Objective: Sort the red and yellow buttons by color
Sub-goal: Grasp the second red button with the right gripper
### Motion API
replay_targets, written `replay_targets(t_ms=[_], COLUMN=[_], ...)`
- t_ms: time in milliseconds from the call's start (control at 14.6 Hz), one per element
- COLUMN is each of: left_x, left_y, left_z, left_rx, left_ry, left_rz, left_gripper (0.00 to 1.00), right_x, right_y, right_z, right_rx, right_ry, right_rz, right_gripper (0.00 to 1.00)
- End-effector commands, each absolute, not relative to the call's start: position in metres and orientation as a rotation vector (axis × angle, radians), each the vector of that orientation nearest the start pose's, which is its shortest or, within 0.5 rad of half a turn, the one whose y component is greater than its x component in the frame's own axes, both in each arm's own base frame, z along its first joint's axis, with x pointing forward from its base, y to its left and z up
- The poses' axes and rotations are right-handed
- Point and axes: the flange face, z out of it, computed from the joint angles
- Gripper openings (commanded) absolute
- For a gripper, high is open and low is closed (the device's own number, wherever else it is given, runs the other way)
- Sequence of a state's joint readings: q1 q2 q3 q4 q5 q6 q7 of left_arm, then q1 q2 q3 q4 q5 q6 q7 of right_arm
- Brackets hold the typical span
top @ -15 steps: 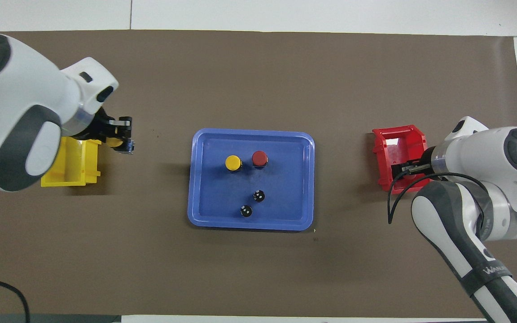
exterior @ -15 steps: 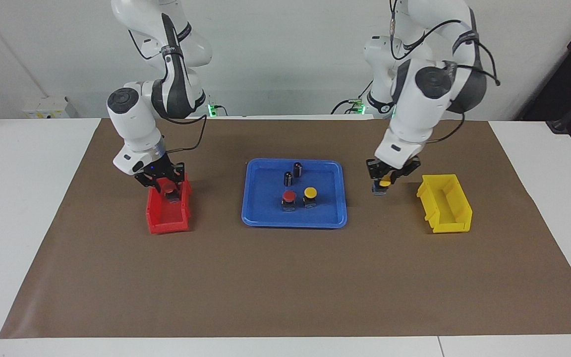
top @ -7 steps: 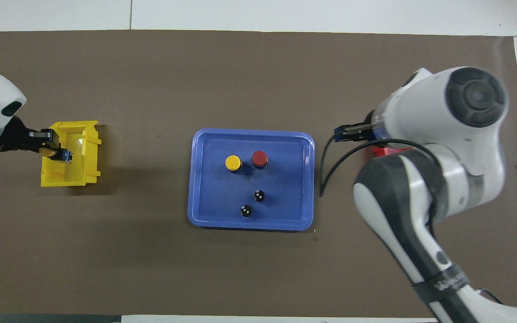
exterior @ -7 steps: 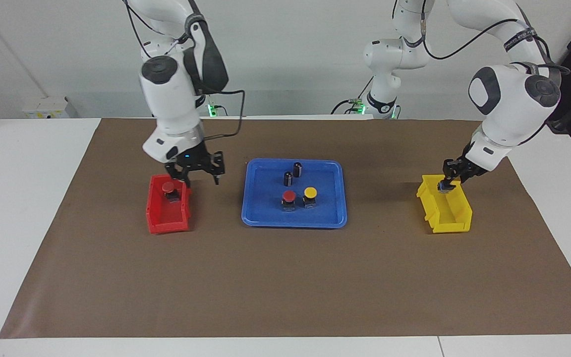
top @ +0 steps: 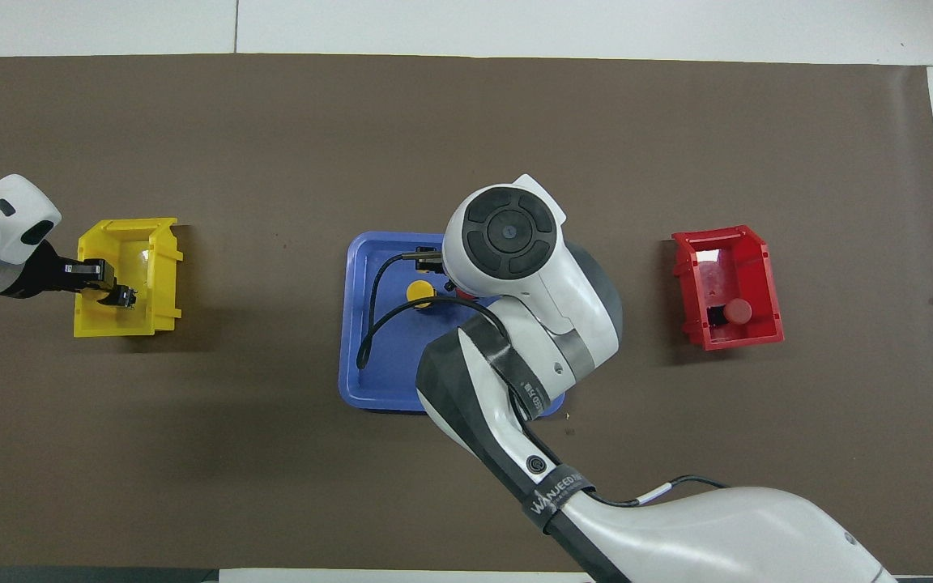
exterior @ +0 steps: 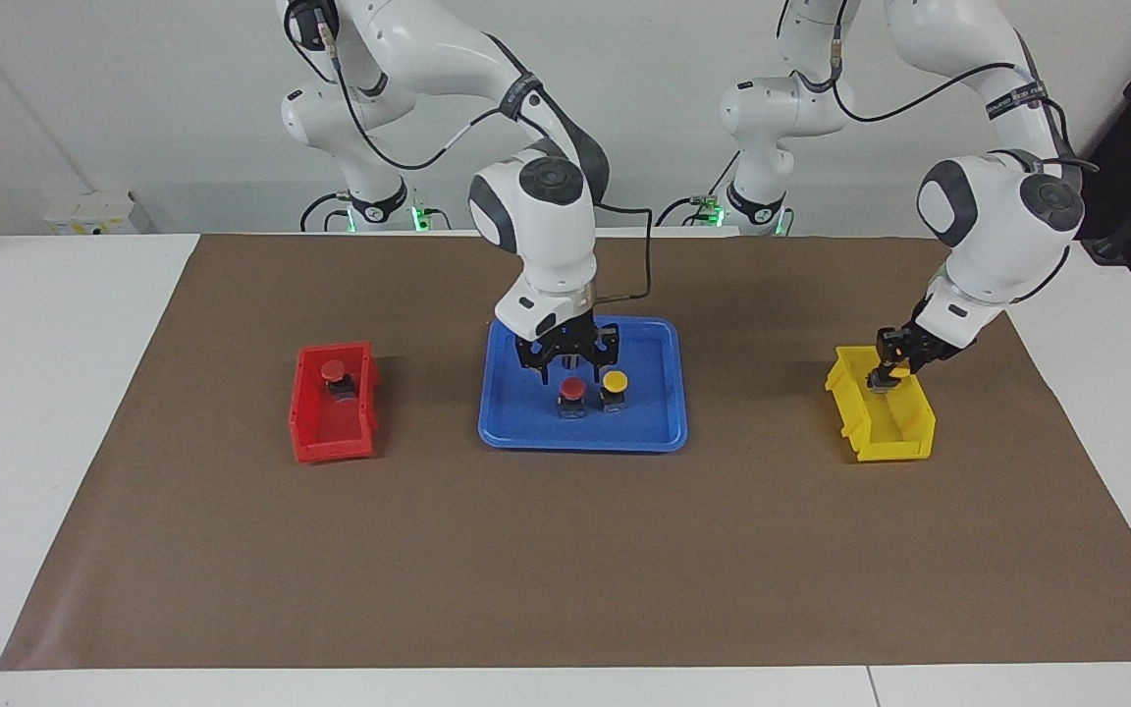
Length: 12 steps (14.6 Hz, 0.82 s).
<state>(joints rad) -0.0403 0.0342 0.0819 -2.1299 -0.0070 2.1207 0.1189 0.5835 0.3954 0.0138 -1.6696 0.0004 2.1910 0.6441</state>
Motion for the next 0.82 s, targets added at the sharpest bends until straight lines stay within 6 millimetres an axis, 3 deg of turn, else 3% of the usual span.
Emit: replay_targets(t_ms=[0,205,342,479,616,753], left_x=[0.530,0.528,0.523,0.521,0.523,0.529], left_y=[0.022,0.021,0.021,0.022,0.022,0.023], left_z=[0.385,0.375,0.366,0.362,0.364,0.373], left_rx=[-3.161,-3.160,-3.160,-3.160,-3.159,-3.159], left_ry=[0.134,0.140,0.139,0.137,0.137,0.121], left_rz=[0.019,0.016,0.016,0.024,0.016,0.002], left_gripper=[0.02,0.02,0.07,0.28,0.39,0.55], right_x=[0.562,0.556,0.554,0.544,0.538,0.537], right_y=[0.376,0.378,0.376,0.381,0.383,0.384], right_z=[0.381,0.370,0.364,0.350,0.345,0.346], right_rx=[-3.055,-3.058,-3.063,-3.058,-3.060,-3.062], right_ry=[0.090,0.085,0.087,0.065,0.053,0.048], right_rz=[-0.190,-0.182,-0.173,-0.180,-0.174,-0.171], right_gripper=[0.77,0.75,0.74,0.72,0.70,0.60])
